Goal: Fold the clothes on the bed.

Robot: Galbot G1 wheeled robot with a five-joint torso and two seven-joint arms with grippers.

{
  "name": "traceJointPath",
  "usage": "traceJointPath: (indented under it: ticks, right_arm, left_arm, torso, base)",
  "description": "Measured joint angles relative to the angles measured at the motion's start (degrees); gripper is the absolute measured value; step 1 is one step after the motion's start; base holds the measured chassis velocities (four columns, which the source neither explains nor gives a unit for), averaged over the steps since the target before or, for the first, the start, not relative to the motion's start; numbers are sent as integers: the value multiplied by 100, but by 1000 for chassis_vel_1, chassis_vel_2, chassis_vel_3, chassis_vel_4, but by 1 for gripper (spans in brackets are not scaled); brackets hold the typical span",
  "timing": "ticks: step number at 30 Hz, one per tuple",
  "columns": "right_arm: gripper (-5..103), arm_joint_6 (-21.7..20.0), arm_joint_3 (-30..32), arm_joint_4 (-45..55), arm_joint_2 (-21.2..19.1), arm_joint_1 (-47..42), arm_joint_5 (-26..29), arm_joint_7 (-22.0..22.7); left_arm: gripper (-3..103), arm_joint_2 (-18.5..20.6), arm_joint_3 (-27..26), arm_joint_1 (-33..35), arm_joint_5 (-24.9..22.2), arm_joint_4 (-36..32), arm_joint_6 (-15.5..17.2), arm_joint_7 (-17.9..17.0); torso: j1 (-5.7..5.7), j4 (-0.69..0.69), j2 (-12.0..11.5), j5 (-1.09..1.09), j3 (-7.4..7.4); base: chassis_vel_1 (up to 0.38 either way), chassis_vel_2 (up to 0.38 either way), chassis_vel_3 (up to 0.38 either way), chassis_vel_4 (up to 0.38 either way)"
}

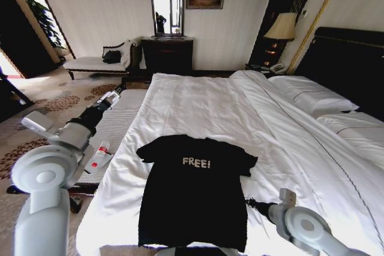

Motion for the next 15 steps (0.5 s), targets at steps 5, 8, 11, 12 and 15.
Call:
traceJointPath:
  ticks: [5, 8, 11, 12, 15]
  right_arm:
    - [0, 4, 99, 32, 27, -79, -5, 12]
    - [0, 11, 130, 47, 43, -88, -8, 23]
    - [0, 12, 194, 74, 45, -137, -14, 45]
    - [0, 12, 207, 77, 45, -139, -20, 51]
    - [-3, 12, 210, 75, 46, -82, -45, 65]
  left_arm:
    - [100, 0, -1, -5, -2, 13, -1, 1]
    - [100, -3, -2, -5, -2, 25, -2, 1]
    - [100, 11, -24, 13, 5, 60, -5, 2]
    - [100, 12, -27, 15, 8, 68, -5, 1]
    - [100, 12, -25, 27, 15, 74, -6, 0]
  torso:
    - [0, 0, 0, 0, 0]
    - [0, 0, 0, 0, 0]
    - [0, 0, 0, 0, 0]
    - [0, 0, 0, 0, 0]
    - [0, -1, 0, 0, 0]
  base:
    - [0, 0, 0, 0]
    - [0, 0, 0, 0]
    - [0, 0, 0, 0]
    - [0, 0, 0, 0]
    - [0, 0, 0, 0]
